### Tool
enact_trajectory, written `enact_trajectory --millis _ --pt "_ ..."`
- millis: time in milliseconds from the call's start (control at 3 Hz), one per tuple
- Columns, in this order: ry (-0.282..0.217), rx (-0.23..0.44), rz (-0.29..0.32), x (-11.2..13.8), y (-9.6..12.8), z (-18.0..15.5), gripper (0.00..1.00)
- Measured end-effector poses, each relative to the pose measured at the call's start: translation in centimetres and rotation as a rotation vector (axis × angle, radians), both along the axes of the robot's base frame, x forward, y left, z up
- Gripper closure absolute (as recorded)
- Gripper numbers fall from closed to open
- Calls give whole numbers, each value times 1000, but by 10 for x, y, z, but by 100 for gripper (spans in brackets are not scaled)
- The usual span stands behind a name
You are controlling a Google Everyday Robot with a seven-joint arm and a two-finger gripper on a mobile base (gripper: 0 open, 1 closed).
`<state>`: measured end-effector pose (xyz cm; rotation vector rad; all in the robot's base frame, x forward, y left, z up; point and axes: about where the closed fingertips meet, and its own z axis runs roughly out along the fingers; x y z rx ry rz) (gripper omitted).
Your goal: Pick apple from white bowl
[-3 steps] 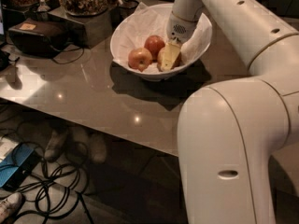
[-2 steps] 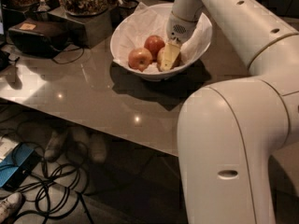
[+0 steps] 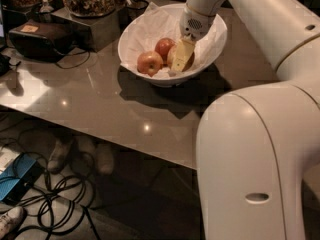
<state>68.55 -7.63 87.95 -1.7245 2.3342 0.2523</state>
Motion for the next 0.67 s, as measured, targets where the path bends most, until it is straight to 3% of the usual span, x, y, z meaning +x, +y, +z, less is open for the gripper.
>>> enact_trajectory --millis 667 --pt "-23 124 95 -32 7 49 100"
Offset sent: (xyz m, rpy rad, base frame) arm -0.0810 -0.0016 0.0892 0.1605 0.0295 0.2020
